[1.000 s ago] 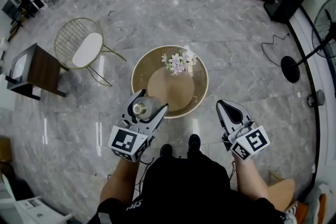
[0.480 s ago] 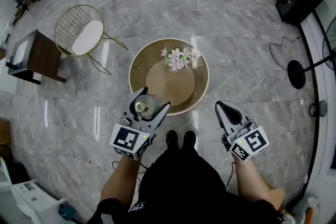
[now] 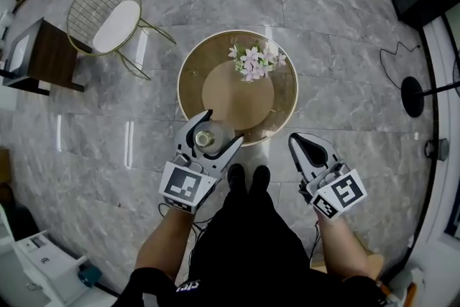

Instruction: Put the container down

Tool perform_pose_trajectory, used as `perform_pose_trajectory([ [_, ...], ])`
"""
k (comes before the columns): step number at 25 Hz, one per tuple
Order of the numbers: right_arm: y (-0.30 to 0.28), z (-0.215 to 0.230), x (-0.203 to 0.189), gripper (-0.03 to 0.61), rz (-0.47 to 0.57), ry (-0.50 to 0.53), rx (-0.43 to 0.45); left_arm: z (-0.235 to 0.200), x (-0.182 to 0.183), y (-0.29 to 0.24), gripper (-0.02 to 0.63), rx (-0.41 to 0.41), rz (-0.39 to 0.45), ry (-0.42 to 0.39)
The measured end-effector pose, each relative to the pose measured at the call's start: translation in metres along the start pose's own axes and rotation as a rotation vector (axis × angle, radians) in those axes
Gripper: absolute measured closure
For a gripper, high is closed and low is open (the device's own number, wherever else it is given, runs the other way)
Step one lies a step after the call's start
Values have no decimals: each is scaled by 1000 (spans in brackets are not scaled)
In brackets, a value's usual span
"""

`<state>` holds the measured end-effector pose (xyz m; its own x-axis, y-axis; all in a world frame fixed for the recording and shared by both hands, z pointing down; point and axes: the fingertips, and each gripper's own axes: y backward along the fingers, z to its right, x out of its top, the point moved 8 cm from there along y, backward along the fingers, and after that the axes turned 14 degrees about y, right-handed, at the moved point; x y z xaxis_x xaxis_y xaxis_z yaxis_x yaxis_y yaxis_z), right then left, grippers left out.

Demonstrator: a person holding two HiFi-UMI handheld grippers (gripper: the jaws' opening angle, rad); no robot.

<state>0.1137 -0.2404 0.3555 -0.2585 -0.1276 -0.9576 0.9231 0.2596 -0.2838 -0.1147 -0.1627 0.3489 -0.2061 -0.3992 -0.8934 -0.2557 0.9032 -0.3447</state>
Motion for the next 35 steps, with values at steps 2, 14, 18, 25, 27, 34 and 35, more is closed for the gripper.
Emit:
perform_pose_trajectory([
  [2,-10,1,-11,563,-16,-4,12,-9,-11,-7,265,2,-14,11],
  [14,-41,29,-69,563,-70,-43,2,-41,-65,-61,265,-9,-77,26],
  [18,-50,39,-103,563,-88,-71,-5,-50,-90,-85,265,-14,-100,20],
  [25,-63,54,-155,563,-98,-99,-15,-59,-136,-129,265,-32,-138,27],
  [27,-66,60,-172,563,-105,-104,-22,-61,-150,-141,265,-40,-146,29],
  [34,-78,73,-231,563,-137,-115,-27,-72,-203,-181,265,-43,-179,29],
  [35,-79,74,-238,563,-143,-117,-24,-73,-210,-186,265,-43,-184,26],
])
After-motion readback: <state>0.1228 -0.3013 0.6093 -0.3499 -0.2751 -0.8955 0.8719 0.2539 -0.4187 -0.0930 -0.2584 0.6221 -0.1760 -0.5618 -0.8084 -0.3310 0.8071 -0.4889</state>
